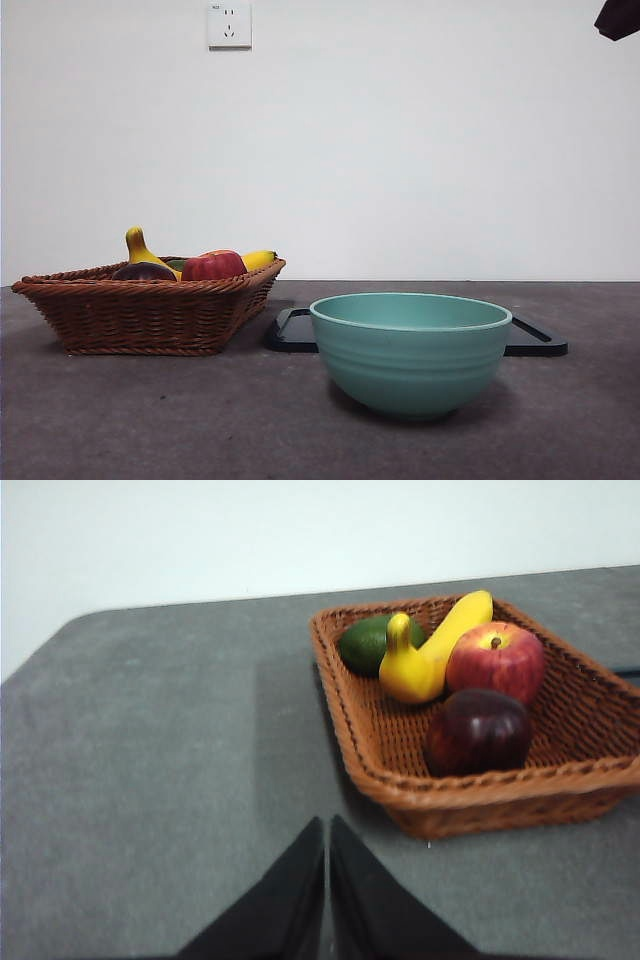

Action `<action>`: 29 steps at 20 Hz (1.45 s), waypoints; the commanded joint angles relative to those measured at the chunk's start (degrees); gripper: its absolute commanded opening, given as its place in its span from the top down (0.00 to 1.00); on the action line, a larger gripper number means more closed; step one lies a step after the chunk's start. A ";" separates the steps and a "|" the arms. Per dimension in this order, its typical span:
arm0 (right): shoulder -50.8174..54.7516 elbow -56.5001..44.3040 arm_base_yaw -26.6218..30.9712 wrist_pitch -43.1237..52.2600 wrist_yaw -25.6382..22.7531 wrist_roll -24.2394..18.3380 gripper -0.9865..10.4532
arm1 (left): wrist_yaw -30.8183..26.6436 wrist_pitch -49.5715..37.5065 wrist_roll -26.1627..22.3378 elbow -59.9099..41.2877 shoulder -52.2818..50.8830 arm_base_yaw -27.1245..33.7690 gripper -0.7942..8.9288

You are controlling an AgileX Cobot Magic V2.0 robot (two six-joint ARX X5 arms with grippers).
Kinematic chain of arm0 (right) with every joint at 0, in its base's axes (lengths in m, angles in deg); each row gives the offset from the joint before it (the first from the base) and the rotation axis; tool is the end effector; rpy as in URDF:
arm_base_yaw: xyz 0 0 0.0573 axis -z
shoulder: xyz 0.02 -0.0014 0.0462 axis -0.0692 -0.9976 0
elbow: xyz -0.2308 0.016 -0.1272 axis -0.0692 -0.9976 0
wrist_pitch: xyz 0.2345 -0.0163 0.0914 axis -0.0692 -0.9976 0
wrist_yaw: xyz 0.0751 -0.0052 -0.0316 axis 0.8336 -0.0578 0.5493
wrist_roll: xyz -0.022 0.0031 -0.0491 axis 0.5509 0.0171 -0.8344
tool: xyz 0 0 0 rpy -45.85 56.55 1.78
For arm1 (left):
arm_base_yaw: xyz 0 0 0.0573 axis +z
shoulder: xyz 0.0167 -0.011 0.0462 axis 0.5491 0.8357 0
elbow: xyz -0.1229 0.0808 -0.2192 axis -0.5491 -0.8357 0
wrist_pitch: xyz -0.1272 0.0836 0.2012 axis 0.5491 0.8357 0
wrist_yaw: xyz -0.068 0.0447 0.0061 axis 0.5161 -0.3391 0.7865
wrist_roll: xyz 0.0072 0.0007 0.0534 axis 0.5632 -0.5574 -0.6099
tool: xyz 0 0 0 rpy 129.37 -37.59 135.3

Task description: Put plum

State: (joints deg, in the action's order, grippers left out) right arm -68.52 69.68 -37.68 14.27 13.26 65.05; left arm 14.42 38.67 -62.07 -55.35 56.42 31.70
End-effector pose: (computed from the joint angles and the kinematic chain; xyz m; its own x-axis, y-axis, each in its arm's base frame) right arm 0.0970 0.0744 0.3054 0.4430 0.6354 -0.6325 -0.5505 0.7496 0.3675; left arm 0.0947 -0.0053 0.1571 0.9814 -0.1218 -0.1486 0.1323 0.9892 0.0624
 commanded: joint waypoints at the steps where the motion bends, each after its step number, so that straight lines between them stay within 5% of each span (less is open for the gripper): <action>1: -0.22 0.90 -0.44 0.59 -0.09 -0.04 0.91 | -0.11 0.48 0.85 -1.20 -0.11 0.11 0.91; 20: -0.22 0.90 -0.44 0.57 -0.09 -0.04 0.91 | -0.09 0.46 1.05 -1.18 -0.11 0.11 0.91; 22: -0.11 0.90 -0.28 0.83 -0.39 -2.47 0.91 | -0.09 0.46 1.05 -1.18 -0.11 0.11 0.91; 24: 1.03 0.74 2.27 2.12 -1.62 -7.30 0.91 | -0.09 0.46 1.05 -1.18 -0.11 0.11 0.91; 29: 10.05 -7.10 18.84 19.98 -2.97 -8.83 0.91 | -0.09 0.46 1.05 -1.18 -0.11 0.11 0.91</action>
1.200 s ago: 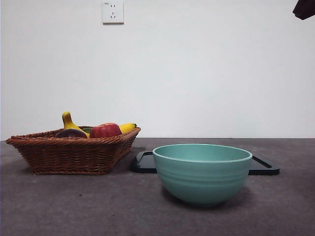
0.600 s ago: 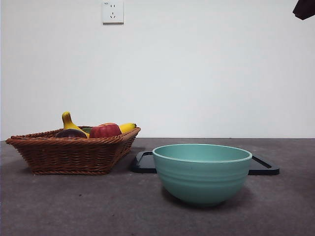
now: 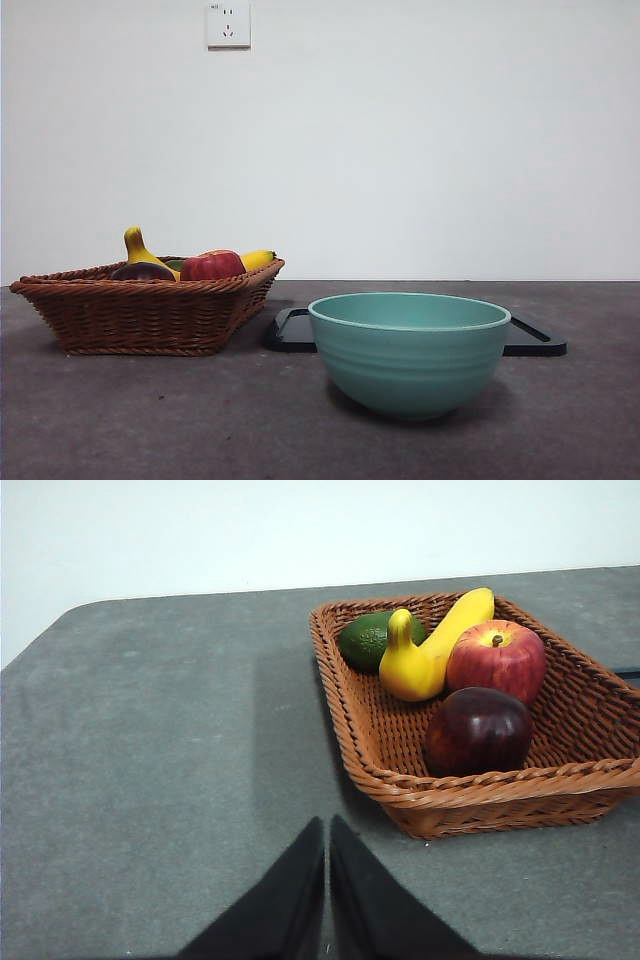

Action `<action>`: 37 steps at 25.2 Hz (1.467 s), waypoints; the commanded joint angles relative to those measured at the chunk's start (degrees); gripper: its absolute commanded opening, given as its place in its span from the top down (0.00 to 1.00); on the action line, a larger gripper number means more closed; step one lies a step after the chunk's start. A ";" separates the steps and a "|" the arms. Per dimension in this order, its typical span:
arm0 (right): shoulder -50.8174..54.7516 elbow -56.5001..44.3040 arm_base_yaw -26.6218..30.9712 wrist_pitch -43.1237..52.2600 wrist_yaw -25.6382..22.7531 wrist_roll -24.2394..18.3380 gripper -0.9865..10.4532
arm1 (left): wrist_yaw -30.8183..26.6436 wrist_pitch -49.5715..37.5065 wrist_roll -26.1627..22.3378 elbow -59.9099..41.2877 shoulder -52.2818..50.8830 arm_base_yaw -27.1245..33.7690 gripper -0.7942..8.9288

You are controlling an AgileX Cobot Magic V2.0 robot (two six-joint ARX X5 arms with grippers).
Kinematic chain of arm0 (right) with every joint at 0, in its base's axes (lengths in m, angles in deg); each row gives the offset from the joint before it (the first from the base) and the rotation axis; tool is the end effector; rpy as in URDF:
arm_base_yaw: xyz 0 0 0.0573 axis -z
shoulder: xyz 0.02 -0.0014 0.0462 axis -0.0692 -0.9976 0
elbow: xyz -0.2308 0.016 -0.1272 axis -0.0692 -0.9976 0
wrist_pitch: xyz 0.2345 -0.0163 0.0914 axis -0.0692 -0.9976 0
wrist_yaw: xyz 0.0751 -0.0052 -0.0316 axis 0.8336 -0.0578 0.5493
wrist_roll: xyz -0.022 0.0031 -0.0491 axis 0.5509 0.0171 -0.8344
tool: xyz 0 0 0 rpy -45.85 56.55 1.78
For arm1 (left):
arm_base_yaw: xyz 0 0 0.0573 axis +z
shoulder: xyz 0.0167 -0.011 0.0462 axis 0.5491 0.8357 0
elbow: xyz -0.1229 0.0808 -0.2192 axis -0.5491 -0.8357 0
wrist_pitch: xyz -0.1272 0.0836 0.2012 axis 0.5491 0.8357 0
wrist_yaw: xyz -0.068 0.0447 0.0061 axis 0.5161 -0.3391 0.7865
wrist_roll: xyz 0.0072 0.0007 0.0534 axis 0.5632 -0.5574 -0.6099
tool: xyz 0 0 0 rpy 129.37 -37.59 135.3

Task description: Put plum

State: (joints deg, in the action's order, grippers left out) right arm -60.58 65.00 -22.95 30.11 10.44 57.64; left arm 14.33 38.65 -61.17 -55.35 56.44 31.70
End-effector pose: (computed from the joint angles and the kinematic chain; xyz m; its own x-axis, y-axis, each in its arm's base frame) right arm 0.1035 0.0427 0.3157 0.7748 0.5152 -0.3665 -0.4748 0.8569 0.2007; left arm 0.0947 -0.0053 0.1571 0.9816 -0.1203 -0.1486 0.1285 0.9906 0.0471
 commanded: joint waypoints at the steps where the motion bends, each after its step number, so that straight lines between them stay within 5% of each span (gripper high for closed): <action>1: 4.66 -5.64 7.56 7.93 -0.15 -1.75 0.91 | 0.00 0.48 0.15 -1.18 -0.13 0.11 0.91; 5: 16.39 -20.92 17.35 22.08 -0.20 -2.05 0.91 | 0.00 0.48 0.15 -1.18 -0.13 0.11 0.91; 9: 23.45 -30.21 20.94 28.65 -0.26 -2.05 0.91 | 0.00 0.48 0.15 -1.18 -0.13 0.11 0.91; 27: 31.58 -42.99 19.93 32.70 -4.87 -1.60 0.91 | 0.00 0.50 0.15 -1.18 -0.13 0.11 0.91; 37: 31.58 -43.10 19.76 24.74 -4.87 -2.47 0.91 | 0.00 0.50 0.15 -1.18 -0.13 0.11 0.91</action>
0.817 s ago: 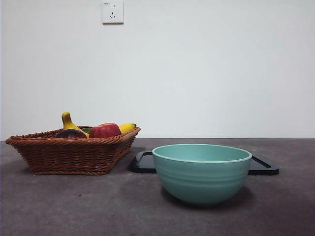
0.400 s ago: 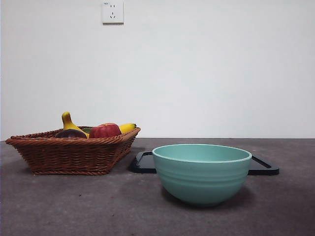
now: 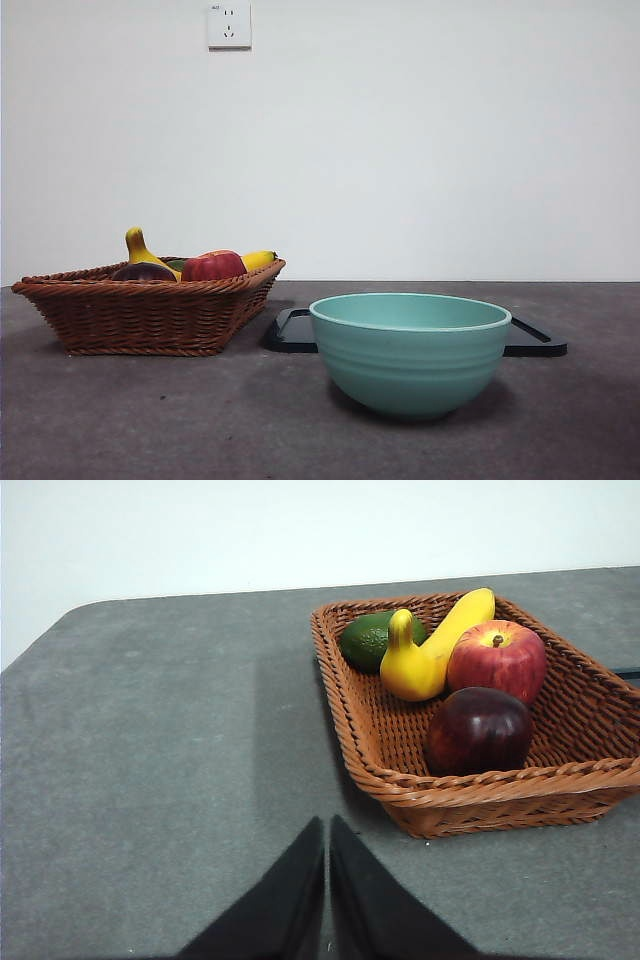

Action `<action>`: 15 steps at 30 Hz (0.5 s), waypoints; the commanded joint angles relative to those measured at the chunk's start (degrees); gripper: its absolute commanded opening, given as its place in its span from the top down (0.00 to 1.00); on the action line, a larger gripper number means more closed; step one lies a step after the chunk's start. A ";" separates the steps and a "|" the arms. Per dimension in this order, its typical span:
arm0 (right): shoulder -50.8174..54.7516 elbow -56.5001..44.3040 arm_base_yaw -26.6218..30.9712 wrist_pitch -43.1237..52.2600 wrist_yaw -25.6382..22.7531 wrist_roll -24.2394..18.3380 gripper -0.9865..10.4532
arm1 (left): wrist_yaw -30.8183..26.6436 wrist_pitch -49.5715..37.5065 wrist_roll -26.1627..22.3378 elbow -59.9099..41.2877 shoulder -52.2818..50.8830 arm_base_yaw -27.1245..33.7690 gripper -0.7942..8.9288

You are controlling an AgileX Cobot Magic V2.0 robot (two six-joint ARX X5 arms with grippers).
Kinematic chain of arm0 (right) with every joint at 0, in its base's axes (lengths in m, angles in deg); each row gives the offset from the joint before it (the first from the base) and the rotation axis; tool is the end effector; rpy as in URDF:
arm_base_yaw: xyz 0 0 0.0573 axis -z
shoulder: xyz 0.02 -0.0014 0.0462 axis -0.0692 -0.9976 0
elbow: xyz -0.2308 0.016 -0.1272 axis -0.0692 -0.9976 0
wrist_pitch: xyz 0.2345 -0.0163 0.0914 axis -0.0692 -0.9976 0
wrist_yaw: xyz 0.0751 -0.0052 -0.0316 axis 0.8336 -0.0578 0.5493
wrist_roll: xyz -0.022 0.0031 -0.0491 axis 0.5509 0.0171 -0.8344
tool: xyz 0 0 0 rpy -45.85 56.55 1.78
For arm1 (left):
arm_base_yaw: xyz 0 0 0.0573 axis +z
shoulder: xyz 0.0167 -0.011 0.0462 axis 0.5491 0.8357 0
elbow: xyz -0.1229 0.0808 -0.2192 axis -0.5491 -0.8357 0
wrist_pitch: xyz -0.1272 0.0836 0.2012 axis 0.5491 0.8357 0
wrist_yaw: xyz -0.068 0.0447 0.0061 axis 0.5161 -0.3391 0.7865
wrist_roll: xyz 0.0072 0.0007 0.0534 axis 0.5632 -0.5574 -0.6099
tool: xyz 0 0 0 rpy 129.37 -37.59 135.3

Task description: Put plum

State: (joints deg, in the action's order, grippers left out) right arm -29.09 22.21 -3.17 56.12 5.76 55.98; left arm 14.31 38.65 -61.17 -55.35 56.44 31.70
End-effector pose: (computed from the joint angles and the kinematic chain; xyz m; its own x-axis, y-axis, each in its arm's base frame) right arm 0.0959 0.0031 0.1550 0.9816 0.1414 -0.1280 -0.1274 0.9855 0.1121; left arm 0.0947 -0.0053 0.1571 0.9816 -0.1199 -0.1486 0.1282 0.9906 0.0472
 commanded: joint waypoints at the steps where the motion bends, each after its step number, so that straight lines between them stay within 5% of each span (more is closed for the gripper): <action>1: 0.09 -0.31 -0.04 -1.90 -0.20 -0.90 0.91 | 0.02 0.50 0.15 -1.18 -0.13 0.11 0.91; 15: 0.09 -0.26 -0.02 -0.98 0.00 -0.66 0.91 | 0.02 0.52 0.15 -1.16 -0.13 0.09 0.91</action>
